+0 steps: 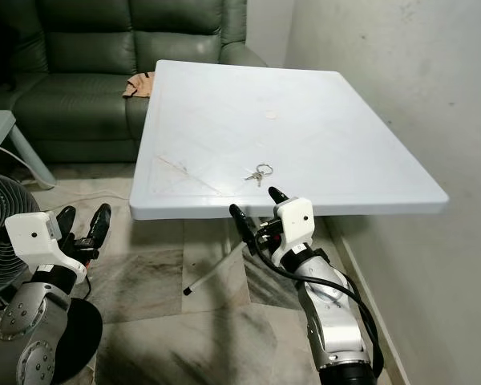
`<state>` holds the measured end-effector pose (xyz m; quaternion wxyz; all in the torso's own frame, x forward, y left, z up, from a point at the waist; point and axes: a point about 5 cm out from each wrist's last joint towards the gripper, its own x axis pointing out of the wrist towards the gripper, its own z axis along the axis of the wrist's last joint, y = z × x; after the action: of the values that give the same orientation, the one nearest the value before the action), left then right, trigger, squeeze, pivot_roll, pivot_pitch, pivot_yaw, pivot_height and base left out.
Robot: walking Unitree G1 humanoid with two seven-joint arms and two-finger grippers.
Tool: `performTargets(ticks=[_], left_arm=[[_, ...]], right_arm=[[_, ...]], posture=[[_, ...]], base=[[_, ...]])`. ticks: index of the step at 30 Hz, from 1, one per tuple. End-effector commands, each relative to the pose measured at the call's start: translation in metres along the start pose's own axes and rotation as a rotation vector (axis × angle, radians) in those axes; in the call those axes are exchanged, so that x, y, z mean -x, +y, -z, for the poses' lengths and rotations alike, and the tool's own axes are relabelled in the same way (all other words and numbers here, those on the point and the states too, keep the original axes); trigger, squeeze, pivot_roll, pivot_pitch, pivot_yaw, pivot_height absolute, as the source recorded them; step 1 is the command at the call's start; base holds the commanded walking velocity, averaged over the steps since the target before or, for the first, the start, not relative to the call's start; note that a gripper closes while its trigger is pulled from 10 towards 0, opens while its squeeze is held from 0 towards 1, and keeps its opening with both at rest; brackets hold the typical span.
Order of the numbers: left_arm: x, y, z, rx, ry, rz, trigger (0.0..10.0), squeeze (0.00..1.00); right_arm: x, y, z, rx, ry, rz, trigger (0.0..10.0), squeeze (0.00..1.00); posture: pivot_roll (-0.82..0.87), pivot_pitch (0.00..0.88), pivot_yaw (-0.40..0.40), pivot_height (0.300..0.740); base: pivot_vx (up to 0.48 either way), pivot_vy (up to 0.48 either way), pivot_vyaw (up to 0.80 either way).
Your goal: Hang keys on a hook
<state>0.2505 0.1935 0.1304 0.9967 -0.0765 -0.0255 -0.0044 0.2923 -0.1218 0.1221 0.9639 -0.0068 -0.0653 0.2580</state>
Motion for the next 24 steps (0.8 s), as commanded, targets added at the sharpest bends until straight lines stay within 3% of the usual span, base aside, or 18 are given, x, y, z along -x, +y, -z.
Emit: performTargets(ticks=[1,24], left_arm=[[-0.0012,-0.0027,-0.0042,-0.007,-0.007,0.009,10.0,0.0],[-0.0048,-0.0026,-0.0051,-0.002,-0.008,-0.001,10.0,0.0]], right_arm=[[0.0003,-0.0013,-0.0038,0.002,-0.008,-0.002,10.0,0.0],[-0.0026,-0.0001,-0.0048,0.0,-0.005,-0.021,10.0,0.0]], posture=[[-0.08,0.0,-0.064,0.74],[-0.07,0.0,-0.068,0.74]], base=[[0.289,0.0,0.0],[0.291,0.0,0.0]])
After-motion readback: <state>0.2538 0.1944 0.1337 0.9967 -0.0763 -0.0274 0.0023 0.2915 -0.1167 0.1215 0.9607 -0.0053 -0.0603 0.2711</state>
